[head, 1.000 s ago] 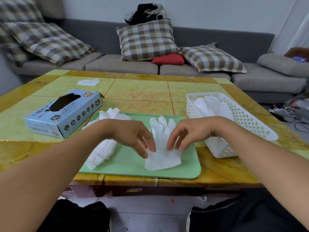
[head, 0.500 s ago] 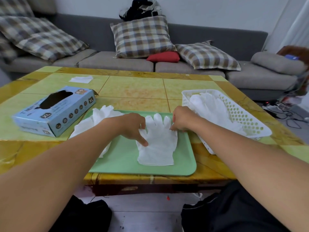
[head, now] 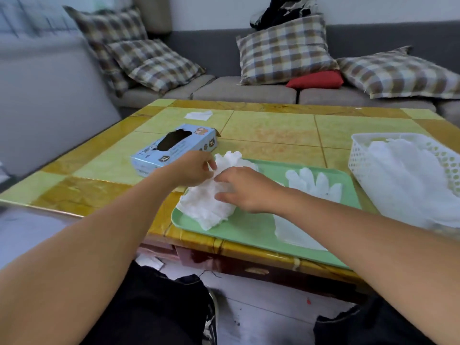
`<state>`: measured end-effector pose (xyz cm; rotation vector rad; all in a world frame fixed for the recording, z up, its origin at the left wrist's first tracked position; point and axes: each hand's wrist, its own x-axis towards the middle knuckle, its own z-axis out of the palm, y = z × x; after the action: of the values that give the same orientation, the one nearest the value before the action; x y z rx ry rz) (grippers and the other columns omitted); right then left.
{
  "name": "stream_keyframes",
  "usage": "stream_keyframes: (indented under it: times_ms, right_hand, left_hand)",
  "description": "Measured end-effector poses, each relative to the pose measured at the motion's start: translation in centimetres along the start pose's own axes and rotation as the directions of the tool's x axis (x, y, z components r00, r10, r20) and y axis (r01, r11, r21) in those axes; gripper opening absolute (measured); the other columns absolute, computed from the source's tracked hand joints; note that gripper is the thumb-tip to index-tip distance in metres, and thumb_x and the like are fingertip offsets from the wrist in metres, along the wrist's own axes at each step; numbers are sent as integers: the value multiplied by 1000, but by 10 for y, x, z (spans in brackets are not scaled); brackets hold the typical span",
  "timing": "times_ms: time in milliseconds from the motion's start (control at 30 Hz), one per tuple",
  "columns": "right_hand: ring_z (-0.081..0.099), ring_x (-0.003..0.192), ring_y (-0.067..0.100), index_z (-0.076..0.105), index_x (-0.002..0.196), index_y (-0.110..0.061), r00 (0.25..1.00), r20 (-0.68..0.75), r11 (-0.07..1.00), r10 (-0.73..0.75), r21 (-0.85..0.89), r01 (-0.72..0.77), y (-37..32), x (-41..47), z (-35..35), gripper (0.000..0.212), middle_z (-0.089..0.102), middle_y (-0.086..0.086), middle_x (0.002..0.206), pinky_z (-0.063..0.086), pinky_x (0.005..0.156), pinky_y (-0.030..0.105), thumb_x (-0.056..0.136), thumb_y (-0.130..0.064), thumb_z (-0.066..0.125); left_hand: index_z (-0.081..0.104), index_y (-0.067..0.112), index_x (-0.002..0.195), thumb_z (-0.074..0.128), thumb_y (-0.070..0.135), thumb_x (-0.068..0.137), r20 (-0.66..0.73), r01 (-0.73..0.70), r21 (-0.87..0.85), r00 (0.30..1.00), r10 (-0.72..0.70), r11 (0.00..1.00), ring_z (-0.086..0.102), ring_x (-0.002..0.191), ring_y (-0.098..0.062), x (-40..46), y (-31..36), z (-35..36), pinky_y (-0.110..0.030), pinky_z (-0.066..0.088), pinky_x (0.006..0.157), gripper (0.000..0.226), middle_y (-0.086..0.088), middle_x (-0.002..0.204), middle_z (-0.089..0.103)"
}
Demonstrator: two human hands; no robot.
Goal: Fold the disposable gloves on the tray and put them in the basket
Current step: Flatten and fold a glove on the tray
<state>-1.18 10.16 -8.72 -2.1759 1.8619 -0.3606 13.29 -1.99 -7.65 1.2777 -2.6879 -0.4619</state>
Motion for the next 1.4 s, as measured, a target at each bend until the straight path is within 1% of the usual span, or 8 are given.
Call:
stream_keyframes:
  times_ms: [233,500,700,767,933,1100,1200,1400]
  right_hand:
    - [68,79,17,80,86,-14,998,-50,998,35,55,-32,14,9,8,8,76,-2,84,56,77,38,84,-22,79]
    - [66,80,13,78,92,-13,998,60,959,13,280,-29,33,-9,-14,13,76,5,91,54,81,34,96,-21,69]
    - [67,89,23,65,116,-6,964,83,98,251,989,-111,46,-24,-53,24,70,11,102,60,81,34,105,-19,49]
    - [67,98,26,65,122,-5,967,141,29,213,988,-150,47,-32,-59,30,69,13,115,56,88,38,104,-19,46]
    - [66,113,28,69,124,-4,964,192,-128,185,977,-171,52,-52,-63,37,67,15,128,51,103,42,103,-20,43]
    - [54,131,35,53,146,-8,954,154,-351,259,935,-55,71,-75,-80,80,55,18,146,35,116,49,96,-66,29]
    - [53,135,38,53,145,-6,962,56,-276,267,961,20,74,-88,-97,105,55,18,146,36,117,53,83,-88,33]
    - [69,97,26,62,128,3,878,-172,141,447,983,120,68,-114,-117,36,71,15,113,59,84,37,96,-14,64]
  left_hand:
    - [57,21,126,51,20,104,30,39,-56,999,-37,998,51,102,-19,-10,-16,-8,-29,40,77,23,0,119,52]
    - [49,31,133,53,-1,96,207,52,-43,977,-42,998,57,103,-16,-22,-22,-19,-23,47,72,50,9,120,57]
    - [35,42,145,86,23,79,237,-73,-344,958,162,936,41,127,1,-35,10,-33,-22,37,103,86,28,138,40]
    - [50,42,126,83,24,80,223,-112,-560,934,279,821,51,111,17,-37,42,-32,-8,42,92,59,43,118,53]
    - [71,9,110,72,32,92,-40,-94,-912,989,141,399,73,91,-22,-16,105,-19,-31,60,71,29,-6,101,77]
    - [72,13,91,77,26,88,-158,-126,-875,987,-30,468,67,68,-18,2,130,-17,-27,52,52,14,-5,84,73]
    - [73,14,91,79,20,86,-183,-151,-873,983,-25,464,65,63,-14,5,135,-22,-23,50,48,9,-3,82,72]
    - [72,8,110,68,24,93,76,4,-952,971,227,305,66,68,-13,1,148,-31,-20,55,58,24,-3,88,73]
